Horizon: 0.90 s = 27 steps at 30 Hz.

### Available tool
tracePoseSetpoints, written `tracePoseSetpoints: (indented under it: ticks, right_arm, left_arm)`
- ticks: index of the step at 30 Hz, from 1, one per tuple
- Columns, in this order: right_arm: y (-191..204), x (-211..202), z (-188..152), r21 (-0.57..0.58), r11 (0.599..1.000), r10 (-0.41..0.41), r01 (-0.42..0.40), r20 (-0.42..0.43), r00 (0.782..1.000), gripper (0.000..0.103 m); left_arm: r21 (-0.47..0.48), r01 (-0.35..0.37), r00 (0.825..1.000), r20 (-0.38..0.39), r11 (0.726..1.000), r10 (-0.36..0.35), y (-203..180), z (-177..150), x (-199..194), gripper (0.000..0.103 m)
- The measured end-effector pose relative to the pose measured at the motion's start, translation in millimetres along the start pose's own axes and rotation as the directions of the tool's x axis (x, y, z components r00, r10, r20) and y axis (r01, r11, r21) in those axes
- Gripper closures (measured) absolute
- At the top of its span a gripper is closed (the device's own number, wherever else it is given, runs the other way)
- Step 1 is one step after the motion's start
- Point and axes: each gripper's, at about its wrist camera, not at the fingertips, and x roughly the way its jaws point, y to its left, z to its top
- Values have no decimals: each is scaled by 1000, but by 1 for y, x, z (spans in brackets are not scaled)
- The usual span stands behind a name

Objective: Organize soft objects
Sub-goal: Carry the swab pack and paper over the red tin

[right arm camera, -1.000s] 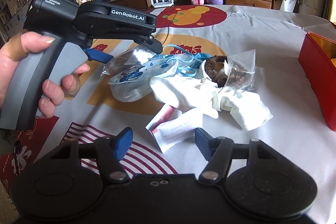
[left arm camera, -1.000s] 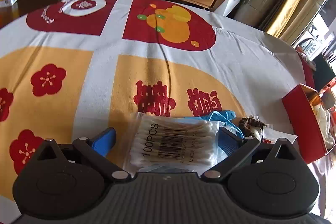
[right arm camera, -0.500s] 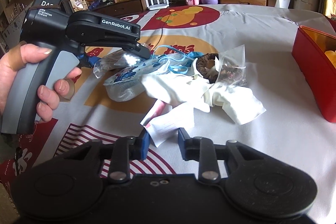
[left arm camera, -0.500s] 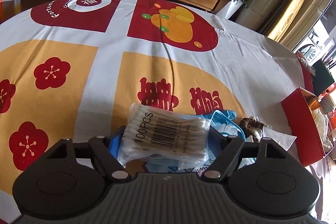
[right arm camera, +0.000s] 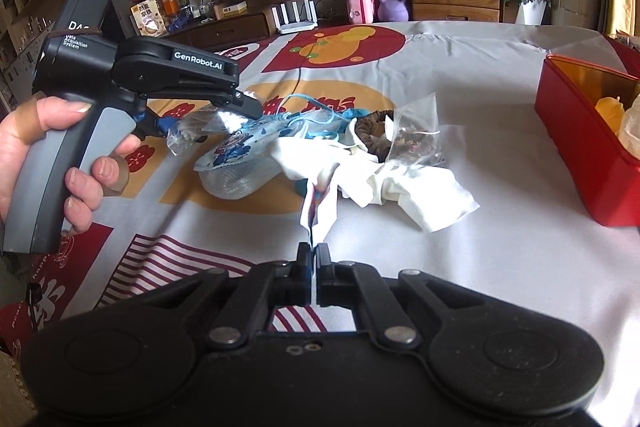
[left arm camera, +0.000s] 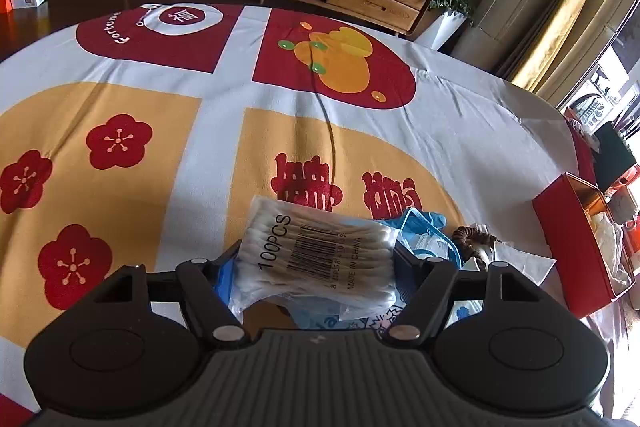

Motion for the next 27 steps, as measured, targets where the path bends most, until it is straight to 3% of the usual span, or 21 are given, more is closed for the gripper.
tracePoseSetpoints:
  ticks: [13, 27]
  right_arm:
    - [-19, -54, -11, 10, 1000, 25, -25, 36, 999, 102]
    - [-64, -111, 3, 88, 996, -10, 0, 111, 994, 102]
  left_arm:
    - [27, -9, 998, 62, 1000, 7, -20, -8, -50, 30]
    - [196, 81, 994, 55, 977, -94, -116, -30, -91, 30]
